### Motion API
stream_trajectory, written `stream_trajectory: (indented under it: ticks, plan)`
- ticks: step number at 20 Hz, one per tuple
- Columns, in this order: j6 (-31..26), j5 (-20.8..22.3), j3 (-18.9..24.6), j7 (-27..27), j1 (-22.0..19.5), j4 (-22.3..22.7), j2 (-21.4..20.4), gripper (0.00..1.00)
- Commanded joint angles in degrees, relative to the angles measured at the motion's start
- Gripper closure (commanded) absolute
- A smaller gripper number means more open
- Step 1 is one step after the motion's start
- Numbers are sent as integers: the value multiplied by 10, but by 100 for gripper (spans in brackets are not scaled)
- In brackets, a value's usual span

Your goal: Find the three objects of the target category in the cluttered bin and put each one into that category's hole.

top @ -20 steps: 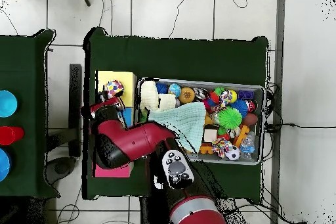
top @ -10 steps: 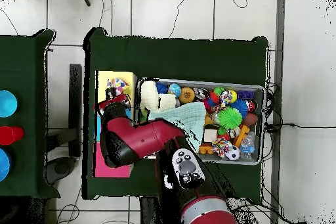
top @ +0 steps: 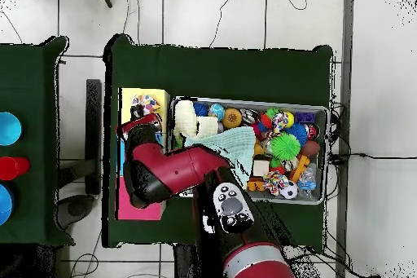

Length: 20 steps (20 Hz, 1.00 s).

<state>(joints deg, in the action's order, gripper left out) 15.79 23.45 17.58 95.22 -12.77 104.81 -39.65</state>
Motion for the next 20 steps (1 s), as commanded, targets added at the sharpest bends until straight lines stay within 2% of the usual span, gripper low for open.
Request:
stream_trajectory:
  ticks: [1, 6, 20]
  plan:
    - [40, -9, -2, 103, 6, -6, 37, 100]
    - [19, -25, -8, 112, 11, 11, 46, 100]
    - [18, -16, 12, 114, -9, 10, 76, 100]
